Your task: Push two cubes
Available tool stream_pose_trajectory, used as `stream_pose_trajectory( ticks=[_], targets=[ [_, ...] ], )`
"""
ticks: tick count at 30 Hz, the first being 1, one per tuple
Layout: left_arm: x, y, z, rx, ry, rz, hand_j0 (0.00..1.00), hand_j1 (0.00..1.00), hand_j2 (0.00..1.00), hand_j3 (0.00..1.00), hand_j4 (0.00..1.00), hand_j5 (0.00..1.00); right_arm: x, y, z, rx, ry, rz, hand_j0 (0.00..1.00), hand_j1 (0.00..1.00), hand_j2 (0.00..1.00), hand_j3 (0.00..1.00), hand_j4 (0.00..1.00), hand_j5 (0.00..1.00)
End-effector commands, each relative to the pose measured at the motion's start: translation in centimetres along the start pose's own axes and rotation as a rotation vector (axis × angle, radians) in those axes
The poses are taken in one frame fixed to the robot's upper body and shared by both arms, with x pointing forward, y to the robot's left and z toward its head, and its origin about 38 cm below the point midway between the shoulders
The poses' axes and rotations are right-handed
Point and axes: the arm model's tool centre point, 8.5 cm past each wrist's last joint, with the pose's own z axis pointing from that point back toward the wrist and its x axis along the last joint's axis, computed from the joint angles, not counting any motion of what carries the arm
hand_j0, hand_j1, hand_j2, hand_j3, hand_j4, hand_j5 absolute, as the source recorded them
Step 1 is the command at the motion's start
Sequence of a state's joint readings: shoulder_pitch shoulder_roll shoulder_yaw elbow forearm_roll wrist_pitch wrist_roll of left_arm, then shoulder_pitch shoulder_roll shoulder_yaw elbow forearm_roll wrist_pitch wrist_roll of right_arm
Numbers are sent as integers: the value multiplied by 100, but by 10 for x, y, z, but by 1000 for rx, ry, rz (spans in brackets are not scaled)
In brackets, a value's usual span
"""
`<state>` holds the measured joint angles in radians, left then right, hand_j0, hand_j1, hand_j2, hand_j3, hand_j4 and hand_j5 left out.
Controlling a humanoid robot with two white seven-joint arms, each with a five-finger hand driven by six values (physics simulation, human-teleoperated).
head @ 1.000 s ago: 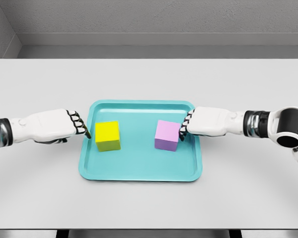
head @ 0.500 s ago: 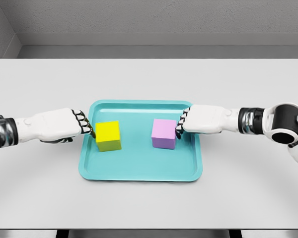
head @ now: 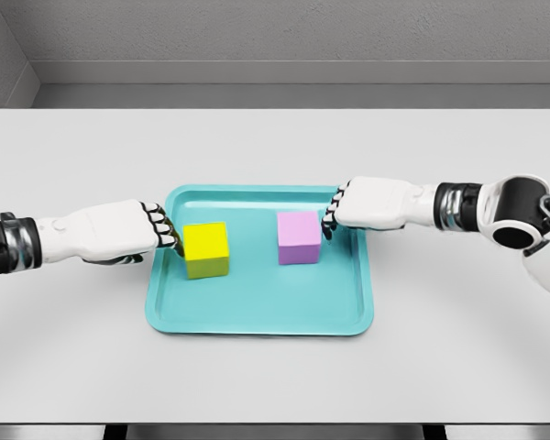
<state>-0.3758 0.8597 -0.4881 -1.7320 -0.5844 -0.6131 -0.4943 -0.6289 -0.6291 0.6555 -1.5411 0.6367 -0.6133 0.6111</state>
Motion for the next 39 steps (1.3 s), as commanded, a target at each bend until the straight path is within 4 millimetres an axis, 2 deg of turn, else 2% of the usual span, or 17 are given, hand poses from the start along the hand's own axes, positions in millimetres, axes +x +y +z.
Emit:
stream_pose_trajectory(
  ticks=[1,10,16,19,25,34,39],
  targets=[
    [2,2,-2,12,-6,4,73,73,73,73,73,73,-2,0,1,-3,4,-6,54,54,54,54,54,54],
    [3,2,-6,9,-12,7,73,73,73,73,73,73,-12,-1,2,3,25,-15,54,54,54,54,54,54],
    [4,2,-8,14,-15,7,73,73,73,73,73,73,-10,-5,-9,-10,16,-19,54,54,54,54,54,54],
    [4,3,-9,14,-15,7,73,73,73,73,73,73,-12,2,-12,14,15,-33,54,54,54,54,54,54],
    [7,4,-14,20,-25,12,73,73,73,73,73,73,-5,3,-31,17,-14,-39,54,54,54,54,54,54],
    [10,6,-18,31,-34,13,73,73,73,73,73,73,-10,0,-25,21,-1,-28,54,54,54,54,54,54],
    [9,9,-19,38,-34,10,73,73,73,73,73,73,-17,4,-11,36,23,-30,54,54,54,54,54,54]
  ],
)
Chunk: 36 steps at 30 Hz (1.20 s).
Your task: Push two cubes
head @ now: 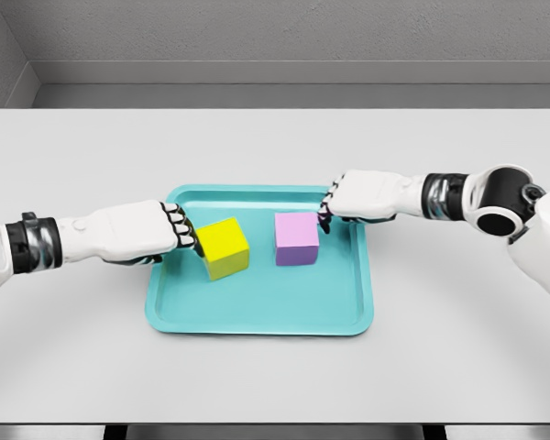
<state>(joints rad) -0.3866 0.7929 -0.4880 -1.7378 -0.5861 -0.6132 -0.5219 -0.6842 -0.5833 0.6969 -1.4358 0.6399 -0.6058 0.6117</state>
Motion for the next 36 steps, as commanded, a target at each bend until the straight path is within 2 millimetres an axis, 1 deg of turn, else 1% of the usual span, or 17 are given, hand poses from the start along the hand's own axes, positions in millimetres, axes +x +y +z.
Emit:
stream_pose_trajectory(
  ticks=[1,5,15,17,19,20,25,27,32,35,36],
  targets=[
    [0,1,0,5,-1,6,73,73,73,73,73,73,-4,4,8,15,13,7,54,54,54,54,54,54],
    [1,1,-2,9,-4,6,73,73,73,73,73,73,-4,5,8,18,14,5,54,54,54,54,54,54],
    [3,4,-4,20,-10,4,73,73,73,73,73,73,0,6,0,20,1,6,53,53,53,53,53,53],
    [3,6,-7,30,-14,2,73,73,73,73,73,73,4,4,-6,13,-11,3,53,53,53,53,53,53],
    [3,7,-7,31,-13,0,73,73,73,73,73,73,7,8,-11,27,-24,2,53,53,53,53,53,53],
    [3,7,-7,31,-13,0,73,73,73,73,73,73,8,8,-18,24,-32,-9,52,52,52,52,52,52],
    [4,7,-10,35,-15,-2,73,73,73,73,73,73,9,8,-20,26,-36,-11,52,52,52,52,52,52],
    [6,8,-12,39,-19,-1,73,73,73,73,73,73,12,5,-25,16,-46,-11,52,52,52,52,52,52],
    [2,2,-10,16,-9,11,75,75,75,75,75,75,13,0,-25,7,-49,0,52,52,52,52,52,52],
    [-4,-3,-7,-1,7,23,75,75,75,75,75,75,14,-1,-25,3,-53,1,52,52,52,52,52,52],
    [-7,-6,-6,-7,13,31,76,76,76,76,76,76,16,-5,-25,-3,-58,10,52,52,52,52,52,52]
  ],
)
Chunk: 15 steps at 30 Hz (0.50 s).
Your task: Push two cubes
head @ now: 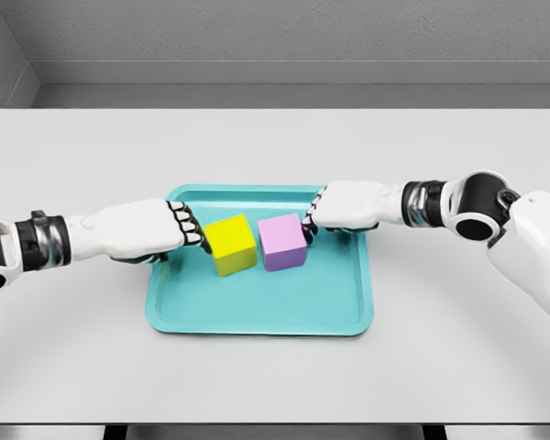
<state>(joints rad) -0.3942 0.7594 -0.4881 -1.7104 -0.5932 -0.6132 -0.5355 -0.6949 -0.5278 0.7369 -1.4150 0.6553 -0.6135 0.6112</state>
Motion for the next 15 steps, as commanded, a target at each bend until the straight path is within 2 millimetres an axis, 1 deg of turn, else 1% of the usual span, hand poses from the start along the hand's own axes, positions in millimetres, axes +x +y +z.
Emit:
stream_pose_trajectory(
  ticks=[1,6,9,12,15],
  targets=[
    [-5,-4,3,-11,13,16,76,76,76,76,76,76,4,-6,0,-15,-9,11,52,52,52,52,52,52],
    [-8,-6,5,-15,22,22,76,76,76,76,76,76,5,-11,1,-22,-12,24,52,52,52,52,52,52],
    [-9,-5,6,-14,26,22,76,76,76,76,76,76,6,-10,0,-23,-15,22,52,52,52,52,52,52],
    [-18,-5,10,-16,48,28,78,78,78,78,78,78,8,-10,-2,-19,-21,23,52,52,52,52,52,52],
    [-19,-4,10,-15,50,28,78,78,78,78,78,78,8,-12,-3,-18,-25,28,52,52,52,52,52,52]
  ],
)
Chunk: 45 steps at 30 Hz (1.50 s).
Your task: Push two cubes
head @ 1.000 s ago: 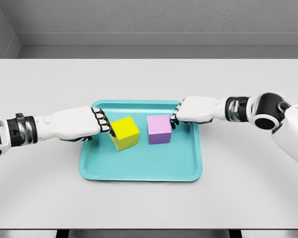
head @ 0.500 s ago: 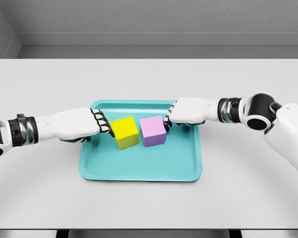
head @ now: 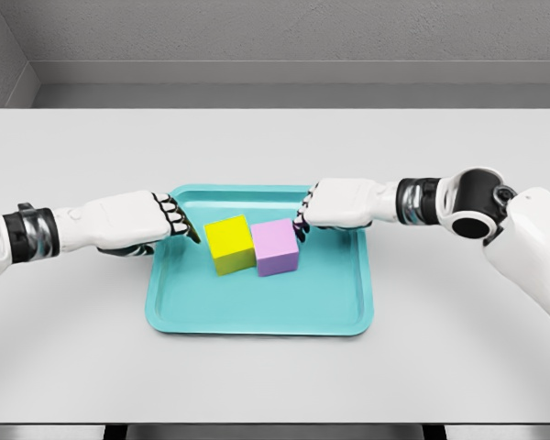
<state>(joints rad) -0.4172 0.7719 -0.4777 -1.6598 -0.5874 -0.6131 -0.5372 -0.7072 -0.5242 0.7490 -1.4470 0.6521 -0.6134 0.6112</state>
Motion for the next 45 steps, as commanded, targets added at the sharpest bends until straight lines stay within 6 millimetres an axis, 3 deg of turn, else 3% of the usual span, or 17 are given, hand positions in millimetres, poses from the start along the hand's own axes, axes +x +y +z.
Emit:
stream_pose_trajectory(
  ticks=[1,10,17,19,24,27,33,45],
  targets=[
    [-1,-1,0,-1,3,9,78,78,78,78,78,78,1,0,-1,-1,-4,-5,52,52,52,52,52,52],
    [-4,-1,1,-3,9,11,78,78,78,78,78,78,4,-1,-7,-1,-17,-4,52,52,52,52,52,52],
    [-6,2,2,2,13,6,78,78,78,78,78,78,-4,-2,4,9,8,6,52,52,52,52,52,52],
    [-14,1,3,-2,30,16,78,78,78,78,78,78,-6,-9,30,3,23,41,52,52,52,52,52,52],
    [-18,2,3,-4,38,17,78,78,78,78,78,78,18,-28,84,-28,12,142,53,53,53,53,53,53],
    [-18,3,3,-3,39,15,78,78,78,78,78,78,22,-28,92,-27,9,145,52,52,52,52,52,52],
    [-22,6,6,4,49,14,78,78,78,78,78,78,32,-28,87,-82,-77,50,54,54,54,54,54,54],
    [-39,5,16,-3,88,37,78,78,78,78,78,78,67,-9,49,-58,-250,-41,54,54,54,54,54,54]
  ],
)
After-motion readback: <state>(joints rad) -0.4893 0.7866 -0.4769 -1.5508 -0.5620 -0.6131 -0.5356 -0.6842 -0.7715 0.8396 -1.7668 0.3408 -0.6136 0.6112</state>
